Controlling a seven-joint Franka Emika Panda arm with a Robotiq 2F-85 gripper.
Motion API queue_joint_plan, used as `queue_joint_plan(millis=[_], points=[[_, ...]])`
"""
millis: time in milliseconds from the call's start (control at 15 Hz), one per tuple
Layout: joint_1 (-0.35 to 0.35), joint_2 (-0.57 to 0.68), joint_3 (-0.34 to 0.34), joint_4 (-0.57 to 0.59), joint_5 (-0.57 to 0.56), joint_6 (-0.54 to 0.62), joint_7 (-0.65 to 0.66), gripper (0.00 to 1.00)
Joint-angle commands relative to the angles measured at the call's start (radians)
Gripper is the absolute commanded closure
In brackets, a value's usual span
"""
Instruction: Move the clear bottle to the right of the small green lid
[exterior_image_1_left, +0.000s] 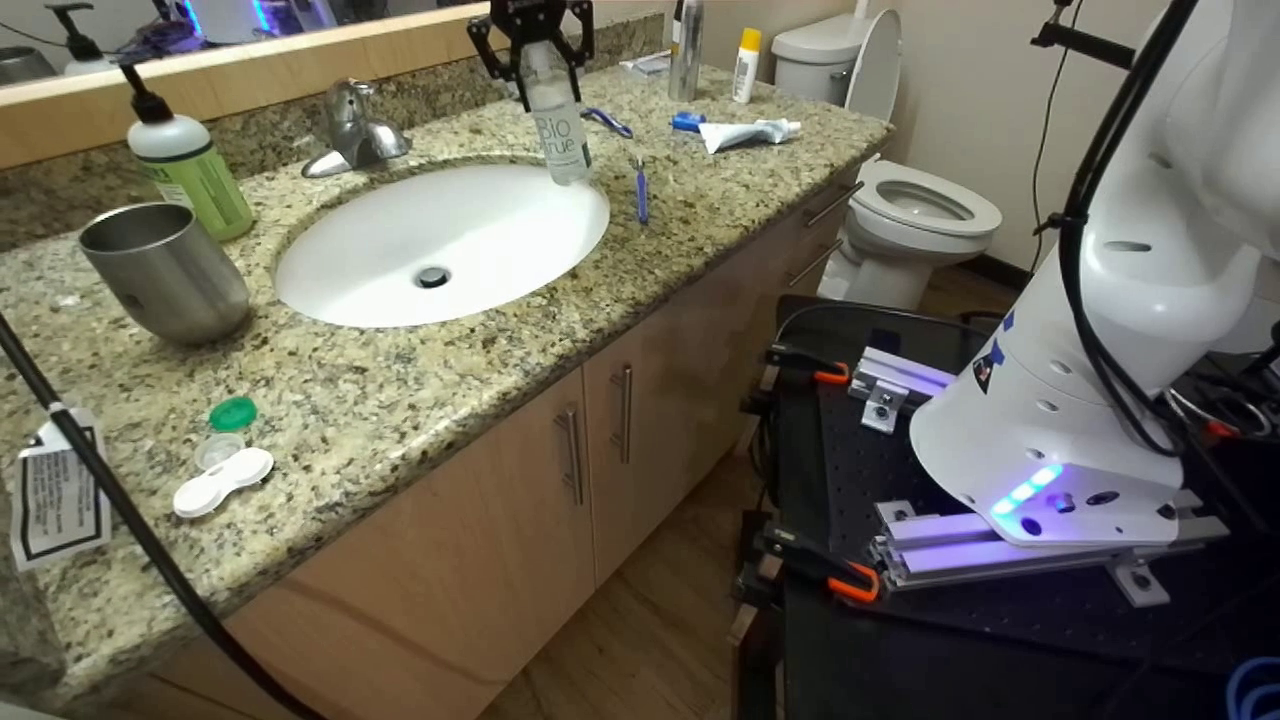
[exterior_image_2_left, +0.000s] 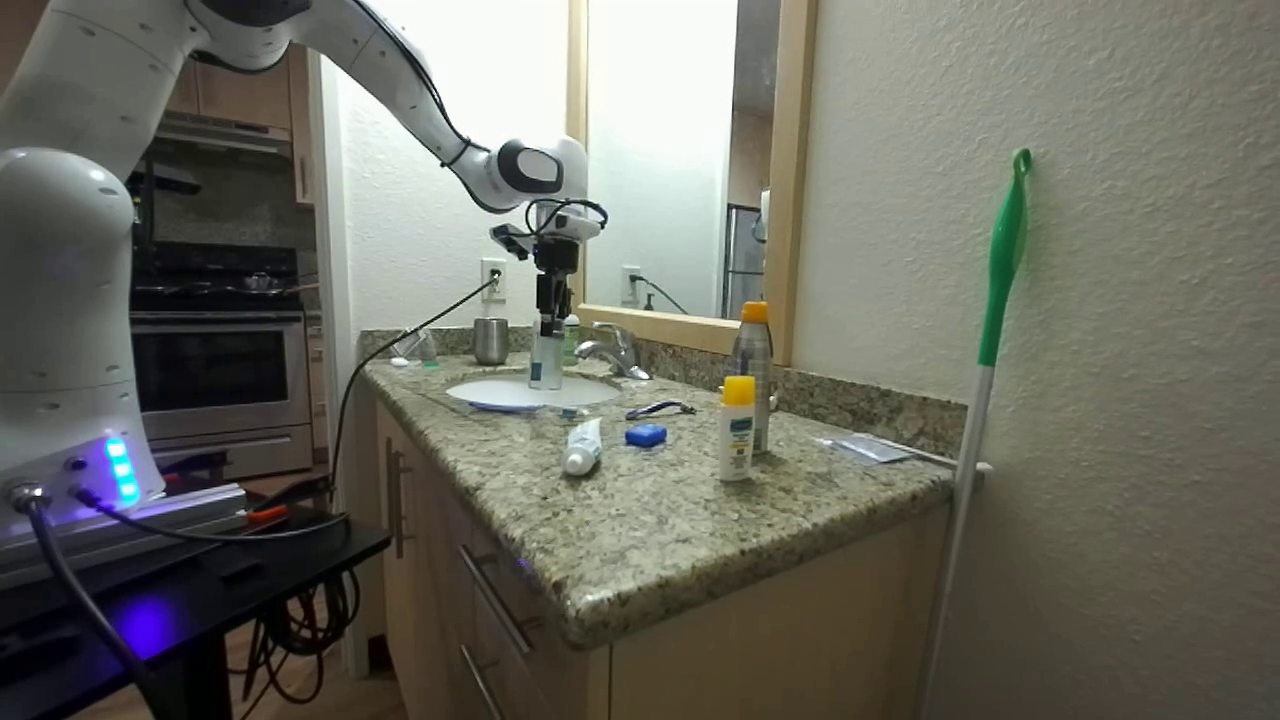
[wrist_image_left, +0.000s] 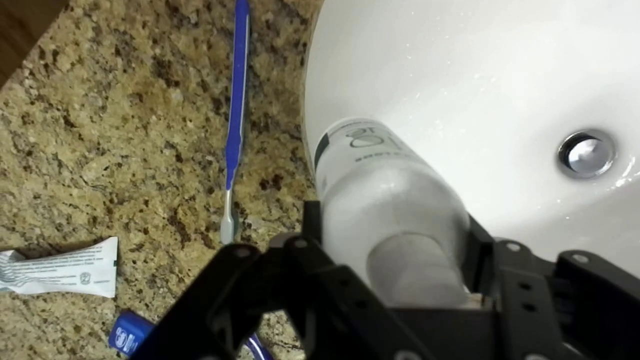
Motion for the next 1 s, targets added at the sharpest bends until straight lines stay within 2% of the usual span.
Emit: queue_joint_plan(millis=[0,200,333,600,733,933], points=[[-0.03,0.027,0.02,0.034,0.025,-0.032,-0.034,0.63],[0.045,0.028,0.049,0.008,-0.072,-0.005,-0.044,0.63],[0.112,0.007,0.072,-0.025,-0.153,0.0,0.001,0.63],[0.222,-0.027,0.11,-0.019,-0.33,-0.042,0.012,0.63],[0.246,-0.051,0.132,-0.021,-0.395,-0.035,-0.038,0.63],[0.232,-0.12,0.173,-0.04,-0.395,0.019,-0.175,0.63]])
